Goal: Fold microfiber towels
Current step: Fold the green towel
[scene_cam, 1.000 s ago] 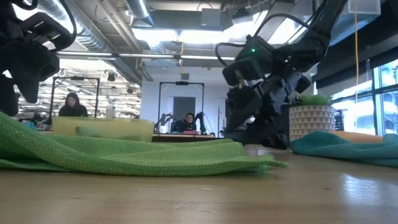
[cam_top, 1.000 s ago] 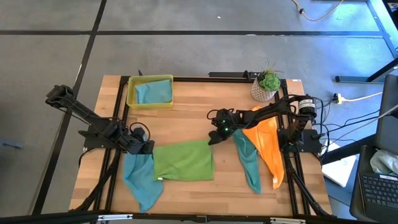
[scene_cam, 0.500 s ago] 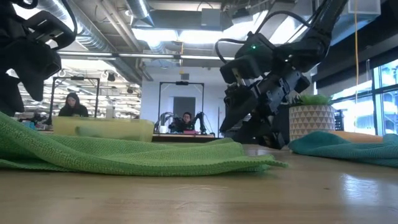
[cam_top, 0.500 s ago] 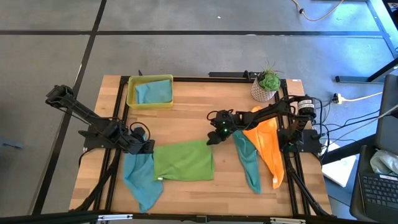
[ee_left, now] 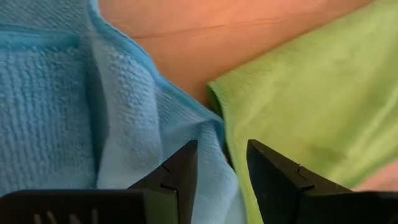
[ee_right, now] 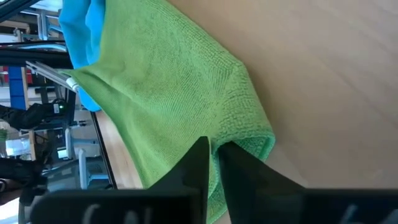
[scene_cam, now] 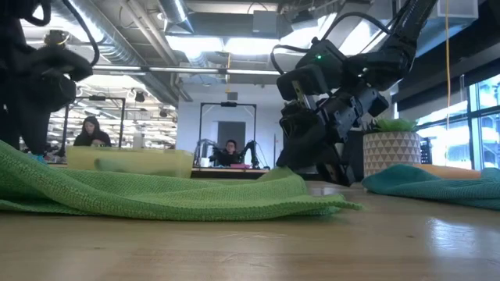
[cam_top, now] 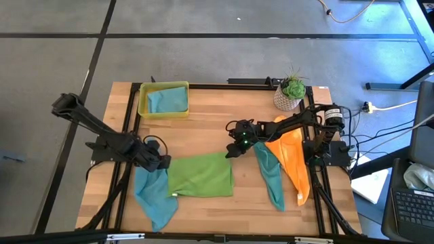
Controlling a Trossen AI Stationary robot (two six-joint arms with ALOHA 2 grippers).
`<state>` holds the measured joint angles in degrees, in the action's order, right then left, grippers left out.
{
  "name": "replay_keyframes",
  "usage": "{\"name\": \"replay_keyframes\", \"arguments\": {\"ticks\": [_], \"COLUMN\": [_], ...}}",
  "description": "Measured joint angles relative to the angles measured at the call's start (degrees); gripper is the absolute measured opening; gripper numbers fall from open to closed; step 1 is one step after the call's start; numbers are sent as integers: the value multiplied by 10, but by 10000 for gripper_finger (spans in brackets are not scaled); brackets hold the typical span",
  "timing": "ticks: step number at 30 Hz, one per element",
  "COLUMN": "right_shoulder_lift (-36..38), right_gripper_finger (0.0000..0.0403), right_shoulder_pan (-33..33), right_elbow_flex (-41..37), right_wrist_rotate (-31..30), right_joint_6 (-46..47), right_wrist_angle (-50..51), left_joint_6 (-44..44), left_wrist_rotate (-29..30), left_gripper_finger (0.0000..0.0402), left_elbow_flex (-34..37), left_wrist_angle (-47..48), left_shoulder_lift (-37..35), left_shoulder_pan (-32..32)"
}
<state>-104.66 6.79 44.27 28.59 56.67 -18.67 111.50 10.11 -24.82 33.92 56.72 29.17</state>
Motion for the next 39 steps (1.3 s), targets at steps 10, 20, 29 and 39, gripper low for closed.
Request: {"name": "replay_keyframes", "arguments": {"ticks": [10,20,29,39], "right_shoulder_lift": [0,0,0,0], "right_gripper_finger": [29,29,29,29], "right_shoulder_pan": [0,0,0,0], "right_elbow_flex": [0,0,0,0], "right_wrist_rotate": [11,11,11,11], "right_joint_6": [-9,-18,-19,-19], "right_wrist_angle": [0,0,0,0], "left_joint_6": [-1,-7,-66,-67], "left_wrist_rotate": [76,74,6,-17], "left_gripper_finger": [130,130,130,130], "left_elbow_flex": [0,0,0,0], "left_wrist_angle": [-55,-58,-55,-47], "left_shoulder_lift": [44,44,46,46], "left_shoulder_pan": [0,-20,-46,-59]}}
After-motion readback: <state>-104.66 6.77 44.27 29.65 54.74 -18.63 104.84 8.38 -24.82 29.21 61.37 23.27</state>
